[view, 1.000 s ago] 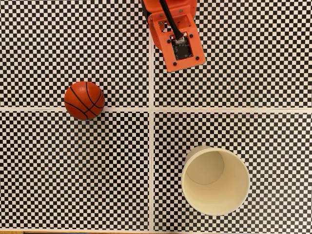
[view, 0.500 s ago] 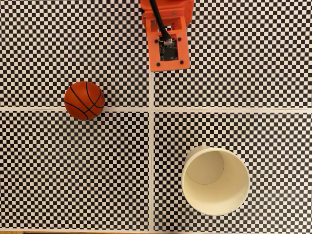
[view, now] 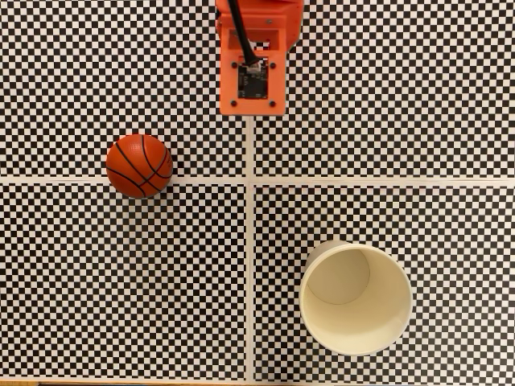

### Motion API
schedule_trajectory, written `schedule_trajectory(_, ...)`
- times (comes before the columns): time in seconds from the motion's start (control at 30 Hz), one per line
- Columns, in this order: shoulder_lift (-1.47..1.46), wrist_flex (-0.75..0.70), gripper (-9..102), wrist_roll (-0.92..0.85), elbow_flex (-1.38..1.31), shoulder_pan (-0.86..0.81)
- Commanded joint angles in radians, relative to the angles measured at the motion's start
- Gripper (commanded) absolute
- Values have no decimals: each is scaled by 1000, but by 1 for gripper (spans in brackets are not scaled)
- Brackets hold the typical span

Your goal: Grasp basketball and place into cup.

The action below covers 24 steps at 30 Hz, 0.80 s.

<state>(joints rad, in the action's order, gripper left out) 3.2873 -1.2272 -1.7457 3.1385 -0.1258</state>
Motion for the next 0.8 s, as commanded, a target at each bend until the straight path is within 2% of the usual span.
schedule_trajectory(0.0,2,14,0,25,35,-8)
schedule_trajectory(0.3,2,132,0,69,-15,-12)
schedule_trajectory(0.77,-66,118,0,124,-225,-43)
